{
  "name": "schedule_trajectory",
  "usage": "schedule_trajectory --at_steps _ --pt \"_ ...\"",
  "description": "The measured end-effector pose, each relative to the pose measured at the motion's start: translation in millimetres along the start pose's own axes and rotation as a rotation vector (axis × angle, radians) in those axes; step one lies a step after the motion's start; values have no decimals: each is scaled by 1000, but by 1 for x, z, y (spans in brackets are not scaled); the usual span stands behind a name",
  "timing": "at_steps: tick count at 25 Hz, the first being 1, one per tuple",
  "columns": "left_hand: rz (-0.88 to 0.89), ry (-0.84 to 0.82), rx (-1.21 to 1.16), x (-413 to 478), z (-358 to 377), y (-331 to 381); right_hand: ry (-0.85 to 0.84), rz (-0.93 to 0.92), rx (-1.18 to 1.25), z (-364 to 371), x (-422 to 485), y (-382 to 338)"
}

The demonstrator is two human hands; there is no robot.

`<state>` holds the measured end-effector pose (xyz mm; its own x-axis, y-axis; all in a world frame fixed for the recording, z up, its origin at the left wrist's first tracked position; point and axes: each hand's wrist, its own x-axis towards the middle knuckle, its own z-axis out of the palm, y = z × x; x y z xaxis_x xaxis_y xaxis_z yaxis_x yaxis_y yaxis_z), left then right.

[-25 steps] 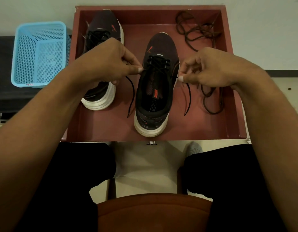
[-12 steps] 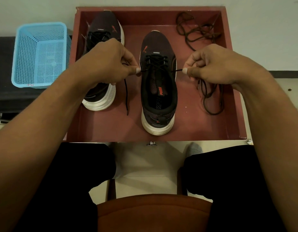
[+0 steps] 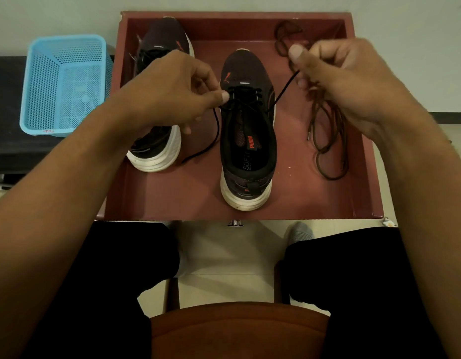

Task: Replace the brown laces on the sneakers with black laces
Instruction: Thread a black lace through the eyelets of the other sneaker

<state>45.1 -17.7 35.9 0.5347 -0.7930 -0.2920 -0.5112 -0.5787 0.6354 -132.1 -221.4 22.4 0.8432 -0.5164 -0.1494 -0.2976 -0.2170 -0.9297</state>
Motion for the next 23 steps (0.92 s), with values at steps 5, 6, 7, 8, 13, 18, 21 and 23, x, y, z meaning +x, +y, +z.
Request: schedule_trajectory --at_steps 5,6,7,8,13,18,21,23 --pt "-118 -203 -37 -3 4 7 54 -124 310 9 0 -8" --pt "-131 -219 -30 -3 7 7 37 -130 357 13 0 -9" --pt "-134 -223 -32 -2 9 7 20 -136 384 16 0 -9" --pt "-137 -221 -41 -2 9 7 4 -144 388 19 1 -10" --pt "-142 -224 -160 -4 1 5 -106 -154 137 24 5 -5" --pt "-151 -236 -193 -5 -2 4 -260 -173 -291 36 3 -9" --pt "-161 -243 -197 -4 -1 3 -210 -263 -506 47 2 -12" --pt "-164 -247 -205 -4 -2 3 -185 -282 -588 54 -1 -14"
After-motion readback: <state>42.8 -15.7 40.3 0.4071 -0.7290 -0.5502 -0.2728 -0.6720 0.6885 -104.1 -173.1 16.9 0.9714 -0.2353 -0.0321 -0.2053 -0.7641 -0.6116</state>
